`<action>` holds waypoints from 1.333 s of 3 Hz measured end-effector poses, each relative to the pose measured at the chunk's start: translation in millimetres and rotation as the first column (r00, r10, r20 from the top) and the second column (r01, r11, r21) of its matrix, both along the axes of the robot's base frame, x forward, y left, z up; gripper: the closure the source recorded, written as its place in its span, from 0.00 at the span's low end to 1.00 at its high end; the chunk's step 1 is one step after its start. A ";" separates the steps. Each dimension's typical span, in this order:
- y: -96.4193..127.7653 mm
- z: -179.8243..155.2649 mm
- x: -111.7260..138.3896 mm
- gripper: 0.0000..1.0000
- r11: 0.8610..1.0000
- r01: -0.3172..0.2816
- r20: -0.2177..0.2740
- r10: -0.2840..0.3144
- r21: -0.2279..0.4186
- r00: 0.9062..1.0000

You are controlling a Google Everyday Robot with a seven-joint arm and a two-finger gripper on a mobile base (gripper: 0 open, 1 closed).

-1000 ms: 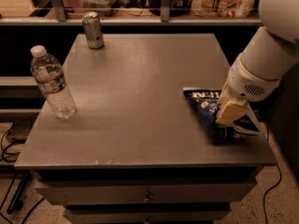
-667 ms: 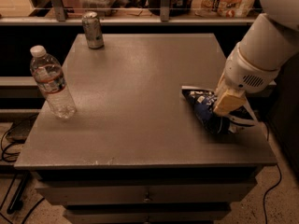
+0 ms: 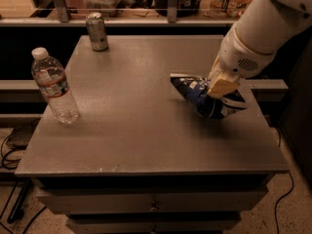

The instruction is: Move blue chip bag near 7up can

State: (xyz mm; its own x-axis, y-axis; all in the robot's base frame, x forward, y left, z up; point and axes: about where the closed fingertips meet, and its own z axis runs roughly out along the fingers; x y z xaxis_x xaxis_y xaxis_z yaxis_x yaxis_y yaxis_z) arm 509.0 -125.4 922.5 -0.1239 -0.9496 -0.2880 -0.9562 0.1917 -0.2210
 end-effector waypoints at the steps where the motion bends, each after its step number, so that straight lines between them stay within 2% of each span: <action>1: 23.4 35.6 30.3 1.00 0.994 -0.032 0.102 0.022 0.100 0.995; 2: 27.9 51.8 35.8 1.00 0.991 -0.038 0.135 0.021 0.126 0.991; 3: 28.3 48.5 34.5 1.00 0.989 -0.034 0.127 0.016 0.141 0.992; 4: 40.8 39.7 48.0 1.00 0.985 -0.013 0.149 -0.013 0.174 0.989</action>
Offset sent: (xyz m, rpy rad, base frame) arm 0.0281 0.0215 0.0323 0.0927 -0.0933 0.0250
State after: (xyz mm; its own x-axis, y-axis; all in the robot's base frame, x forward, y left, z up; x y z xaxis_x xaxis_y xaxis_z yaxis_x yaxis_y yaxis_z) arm 557.1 -84.6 962.2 -0.0670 -0.8831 -0.4644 -0.9153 0.2397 -0.3238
